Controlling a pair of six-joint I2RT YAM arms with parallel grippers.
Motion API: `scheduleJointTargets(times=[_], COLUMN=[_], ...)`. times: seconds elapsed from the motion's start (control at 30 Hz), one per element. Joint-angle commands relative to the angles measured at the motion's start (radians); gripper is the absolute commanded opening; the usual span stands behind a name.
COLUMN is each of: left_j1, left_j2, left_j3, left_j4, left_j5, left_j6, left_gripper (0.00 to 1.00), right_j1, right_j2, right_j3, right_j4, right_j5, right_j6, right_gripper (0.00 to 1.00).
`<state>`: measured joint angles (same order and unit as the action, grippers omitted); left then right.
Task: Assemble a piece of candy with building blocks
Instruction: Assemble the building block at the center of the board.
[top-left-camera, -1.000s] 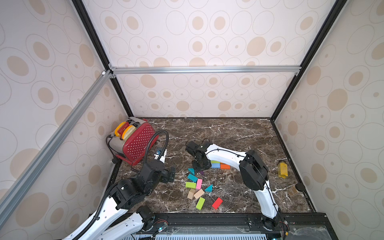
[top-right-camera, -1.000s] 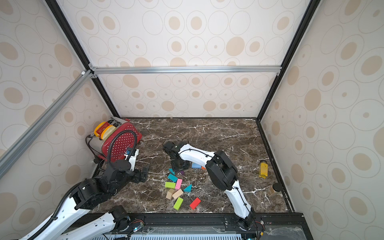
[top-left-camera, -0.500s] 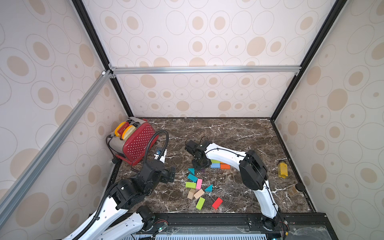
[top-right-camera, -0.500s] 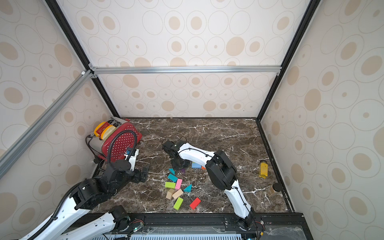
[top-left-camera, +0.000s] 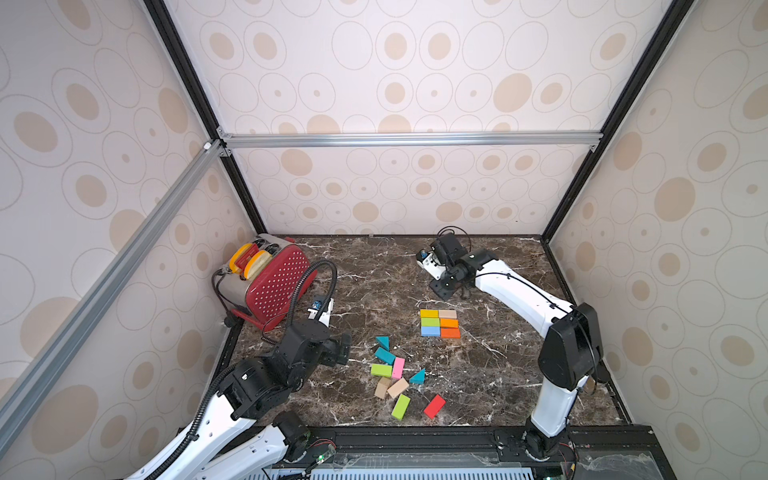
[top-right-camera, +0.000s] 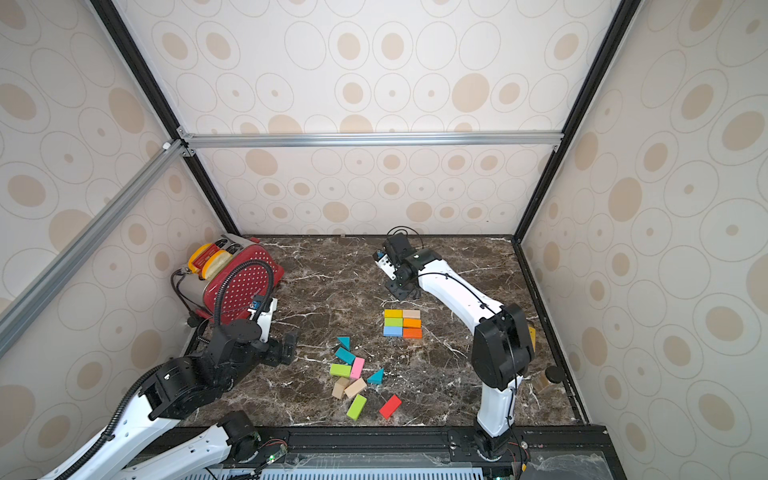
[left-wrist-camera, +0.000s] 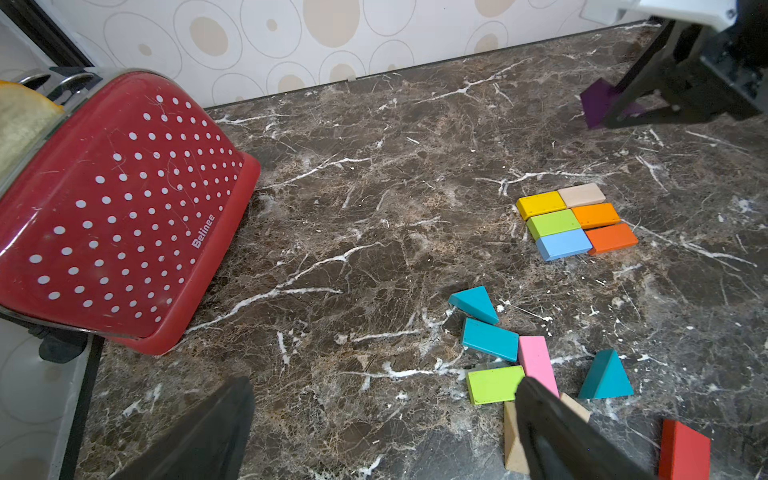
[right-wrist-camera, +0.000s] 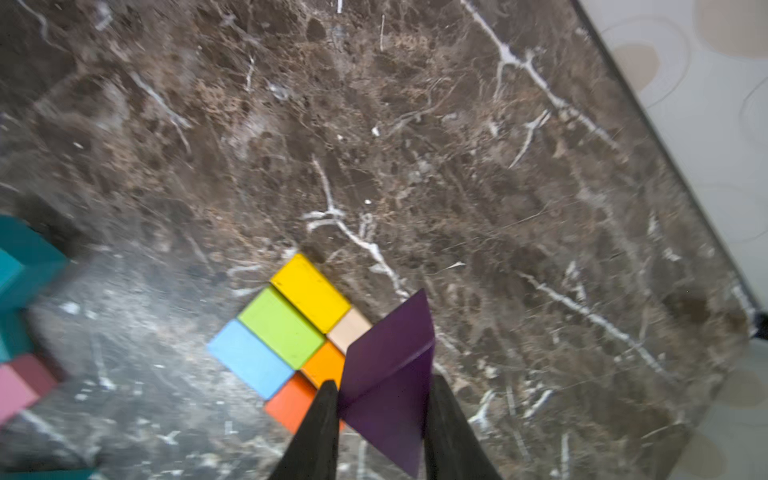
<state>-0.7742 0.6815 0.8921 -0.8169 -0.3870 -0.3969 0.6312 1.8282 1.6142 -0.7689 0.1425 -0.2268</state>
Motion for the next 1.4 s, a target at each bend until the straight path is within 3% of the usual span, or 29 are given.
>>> scheduleJointTargets(times=[0.0, 0.13, 0.3, 0.6, 1.07, 1.37], left_j1=[0.005, 0.006, 0.005, 0.005, 0.005, 0.005], left_j2=[-0.005, -0.005, -0.004, 0.007, 0.011, 0.009], left_j3=[0.005, 0.005, 0.004, 0.005, 0.004, 0.004], left_j4=[0.004, 0.005, 0.005, 0.007, 0.006, 0.005], left_j5=[-0.004, -0.006, -0.006, 0.003, 0.003, 0.002], left_j6=[0.003, 0.003, 0.002, 0.004, 0.004, 0.004], left_gripper=[0.99, 0.99, 0.99, 0.99, 0.99, 0.99], right_j1=[0.006, -0.010, -0.098, -0.109, -0.106, -0.103], right_j2=[0.022, 0.094, 0.128, 0.244, 0.347, 0.385], right_j3=[-0.024, 0.025, 0.091, 0.145, 0.208, 0.190], right_j4=[0.092, 0.075, -0.027, -0.078, -0.133, -0.123], right_j5=[0.028, 0.085, -0.186, -0.213, -0.294, -0.246], right_j6=[-0.286, -0.459, -0.525, -0.662, -0.707, -0.718], right_gripper=[0.20, 0.16, 0.18, 0.18, 0.19, 0.20])
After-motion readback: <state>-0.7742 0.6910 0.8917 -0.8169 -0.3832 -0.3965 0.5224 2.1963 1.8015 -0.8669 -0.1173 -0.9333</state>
